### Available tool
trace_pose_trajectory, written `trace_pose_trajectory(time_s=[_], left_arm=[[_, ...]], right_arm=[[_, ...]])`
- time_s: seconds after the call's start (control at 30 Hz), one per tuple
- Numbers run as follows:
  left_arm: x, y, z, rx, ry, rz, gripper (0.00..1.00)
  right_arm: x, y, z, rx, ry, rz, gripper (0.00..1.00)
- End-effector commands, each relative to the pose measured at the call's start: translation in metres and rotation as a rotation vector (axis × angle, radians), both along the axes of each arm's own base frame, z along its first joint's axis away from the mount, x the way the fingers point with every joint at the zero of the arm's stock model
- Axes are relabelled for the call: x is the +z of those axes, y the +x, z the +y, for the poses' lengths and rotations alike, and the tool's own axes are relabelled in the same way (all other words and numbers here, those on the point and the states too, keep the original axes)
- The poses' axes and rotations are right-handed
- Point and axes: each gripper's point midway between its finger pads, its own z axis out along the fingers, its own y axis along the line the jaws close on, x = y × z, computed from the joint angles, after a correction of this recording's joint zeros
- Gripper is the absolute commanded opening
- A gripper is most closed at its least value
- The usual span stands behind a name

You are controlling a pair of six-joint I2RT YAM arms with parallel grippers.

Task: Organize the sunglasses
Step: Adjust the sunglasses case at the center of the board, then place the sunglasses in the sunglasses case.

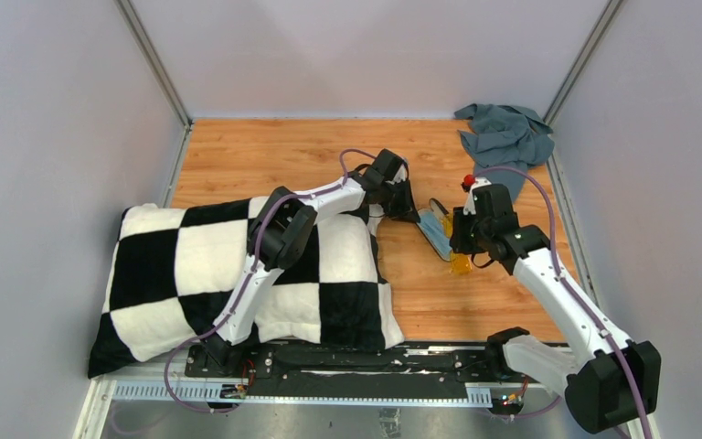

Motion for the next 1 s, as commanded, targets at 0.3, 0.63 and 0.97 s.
trace_pose_trajectory(time_s=[0.3,0.63,0.97], left_arm=[[-0.004,-0.032,0.013,-0.245,0.020,0.000,0.18],[-0.002,-0.035,0.014,-0.264,0.017,0.009,0.18],[-0.003,-0.039,0.016,-0.272,0.025,0.021,0.18]], right_arm=[[0.002,0.015,0.028,0.173,0.055,0.049,0.24],[-0.012,0.034,0.041,0.252,-0.058,0.075,0.24],[-0.037,0.044,0.042,0.264,-0.144,0.124,0.24]])
